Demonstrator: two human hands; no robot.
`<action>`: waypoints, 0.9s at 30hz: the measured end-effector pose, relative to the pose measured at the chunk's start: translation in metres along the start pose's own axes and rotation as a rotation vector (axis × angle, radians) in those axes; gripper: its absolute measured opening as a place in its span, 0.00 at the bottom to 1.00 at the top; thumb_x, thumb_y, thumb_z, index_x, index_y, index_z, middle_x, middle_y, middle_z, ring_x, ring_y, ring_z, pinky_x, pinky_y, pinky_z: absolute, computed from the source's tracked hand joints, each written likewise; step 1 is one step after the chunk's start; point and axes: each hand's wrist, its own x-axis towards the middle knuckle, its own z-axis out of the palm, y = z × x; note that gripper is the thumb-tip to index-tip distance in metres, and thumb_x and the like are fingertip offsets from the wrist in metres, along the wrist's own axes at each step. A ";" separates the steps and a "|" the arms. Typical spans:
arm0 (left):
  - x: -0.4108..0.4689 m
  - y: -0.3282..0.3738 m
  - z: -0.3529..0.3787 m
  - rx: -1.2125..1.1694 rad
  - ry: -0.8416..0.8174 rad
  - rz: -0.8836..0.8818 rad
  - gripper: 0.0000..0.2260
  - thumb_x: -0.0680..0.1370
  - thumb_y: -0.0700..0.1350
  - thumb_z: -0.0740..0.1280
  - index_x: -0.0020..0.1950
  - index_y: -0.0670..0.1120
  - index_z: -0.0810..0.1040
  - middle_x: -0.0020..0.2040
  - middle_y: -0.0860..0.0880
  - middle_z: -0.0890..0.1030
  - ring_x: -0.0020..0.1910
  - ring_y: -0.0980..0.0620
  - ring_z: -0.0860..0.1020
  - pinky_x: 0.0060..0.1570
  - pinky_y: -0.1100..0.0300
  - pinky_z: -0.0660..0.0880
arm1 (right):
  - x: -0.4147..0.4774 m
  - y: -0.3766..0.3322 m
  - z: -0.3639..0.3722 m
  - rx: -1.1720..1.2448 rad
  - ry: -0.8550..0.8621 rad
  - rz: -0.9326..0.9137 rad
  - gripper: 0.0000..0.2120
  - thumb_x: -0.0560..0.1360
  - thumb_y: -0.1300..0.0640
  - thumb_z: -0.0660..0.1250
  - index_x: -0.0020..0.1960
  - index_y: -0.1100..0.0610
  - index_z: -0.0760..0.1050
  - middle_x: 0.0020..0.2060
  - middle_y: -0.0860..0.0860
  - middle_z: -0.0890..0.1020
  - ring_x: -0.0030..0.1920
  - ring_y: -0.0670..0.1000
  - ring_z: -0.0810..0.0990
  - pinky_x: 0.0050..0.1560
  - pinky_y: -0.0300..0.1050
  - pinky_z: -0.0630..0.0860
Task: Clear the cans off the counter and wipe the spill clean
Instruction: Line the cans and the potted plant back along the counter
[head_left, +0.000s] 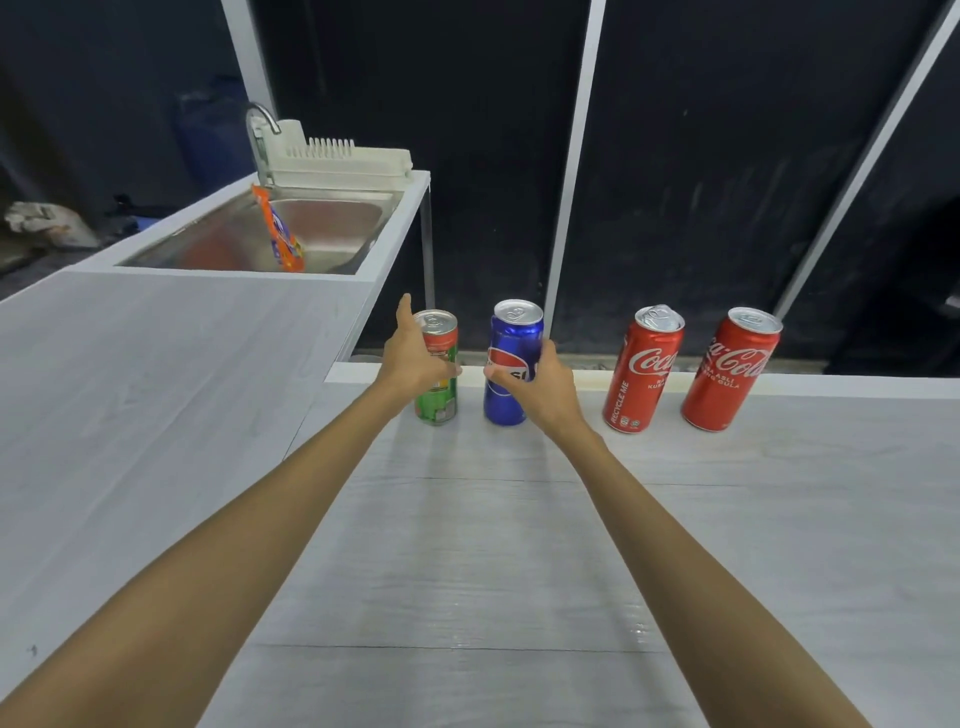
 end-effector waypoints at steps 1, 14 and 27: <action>-0.003 0.001 -0.001 0.012 -0.007 -0.001 0.47 0.69 0.40 0.73 0.75 0.48 0.42 0.74 0.44 0.60 0.72 0.42 0.63 0.68 0.45 0.63 | -0.002 0.000 0.000 0.012 -0.015 0.014 0.32 0.71 0.57 0.71 0.70 0.57 0.60 0.67 0.54 0.71 0.66 0.55 0.71 0.62 0.51 0.72; -0.138 -0.022 -0.104 -0.035 -0.033 -0.100 0.34 0.70 0.43 0.73 0.71 0.47 0.61 0.71 0.45 0.67 0.69 0.45 0.67 0.67 0.50 0.66 | -0.095 -0.037 0.009 -0.177 -0.586 0.290 0.32 0.71 0.56 0.71 0.71 0.60 0.62 0.70 0.56 0.66 0.69 0.56 0.66 0.65 0.46 0.70; -0.282 -0.105 -0.287 0.061 0.117 -0.216 0.14 0.74 0.45 0.68 0.60 0.46 0.77 0.55 0.50 0.76 0.54 0.55 0.71 0.55 0.63 0.64 | -0.321 -0.080 0.189 -0.262 -1.098 -0.312 0.46 0.64 0.49 0.77 0.75 0.50 0.54 0.73 0.52 0.61 0.72 0.53 0.63 0.69 0.47 0.64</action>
